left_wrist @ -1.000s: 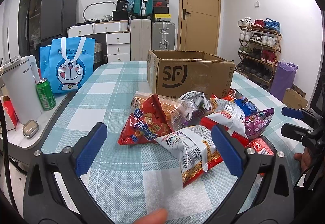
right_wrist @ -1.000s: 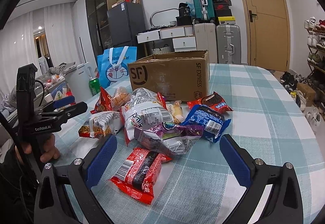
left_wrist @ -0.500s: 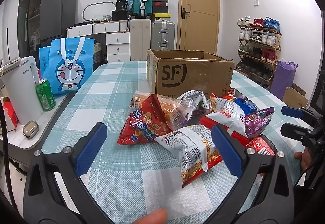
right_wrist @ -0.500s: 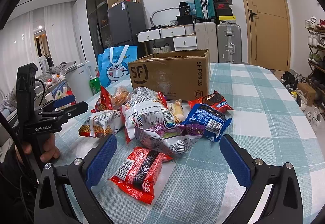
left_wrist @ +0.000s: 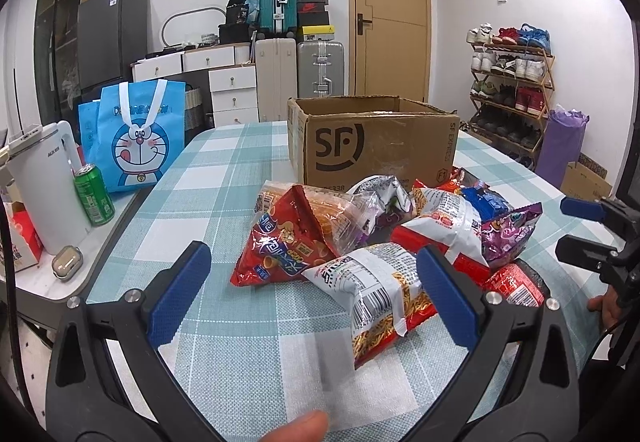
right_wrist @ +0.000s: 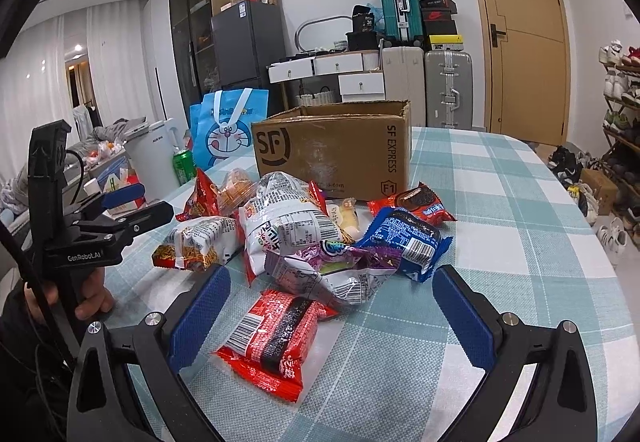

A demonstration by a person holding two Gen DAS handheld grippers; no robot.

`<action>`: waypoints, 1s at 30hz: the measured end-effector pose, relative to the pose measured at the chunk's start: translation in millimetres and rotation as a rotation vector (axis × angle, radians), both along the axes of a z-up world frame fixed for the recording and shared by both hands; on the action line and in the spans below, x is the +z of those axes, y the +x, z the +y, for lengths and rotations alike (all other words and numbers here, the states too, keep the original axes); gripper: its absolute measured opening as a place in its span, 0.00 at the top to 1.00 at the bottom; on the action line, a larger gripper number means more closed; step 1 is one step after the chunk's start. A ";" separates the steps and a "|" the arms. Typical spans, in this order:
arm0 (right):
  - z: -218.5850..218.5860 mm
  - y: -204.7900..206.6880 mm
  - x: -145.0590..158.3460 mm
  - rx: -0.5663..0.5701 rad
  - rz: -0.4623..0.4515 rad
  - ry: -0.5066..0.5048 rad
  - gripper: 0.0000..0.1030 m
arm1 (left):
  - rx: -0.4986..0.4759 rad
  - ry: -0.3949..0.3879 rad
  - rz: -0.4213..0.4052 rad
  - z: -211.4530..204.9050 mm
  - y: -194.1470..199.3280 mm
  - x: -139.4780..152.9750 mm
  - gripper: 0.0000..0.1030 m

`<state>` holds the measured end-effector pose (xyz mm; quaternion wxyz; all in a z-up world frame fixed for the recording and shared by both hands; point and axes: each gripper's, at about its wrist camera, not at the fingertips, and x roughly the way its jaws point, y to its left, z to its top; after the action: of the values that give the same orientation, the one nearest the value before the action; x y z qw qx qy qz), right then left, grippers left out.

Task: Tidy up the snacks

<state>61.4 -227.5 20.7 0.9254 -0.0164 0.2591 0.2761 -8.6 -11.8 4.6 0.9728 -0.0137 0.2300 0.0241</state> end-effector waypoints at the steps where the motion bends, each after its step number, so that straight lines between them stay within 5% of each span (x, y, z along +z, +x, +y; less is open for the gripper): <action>1: 0.7 -2.0 1.4 -0.013 -0.010 -0.014 0.00 | -0.005 0.000 0.002 1.6 -1.4 0.7 0.00; 30: 39.1 -5.0 -30.1 0.035 0.187 -0.137 0.00 | -0.055 0.015 0.149 -26.9 41.5 -15.0 0.00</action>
<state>56.4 -188.3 -9.4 0.8891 -0.0582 0.3621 0.2741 32.8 -38.7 -10.3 0.9533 0.0015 0.3019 0.0002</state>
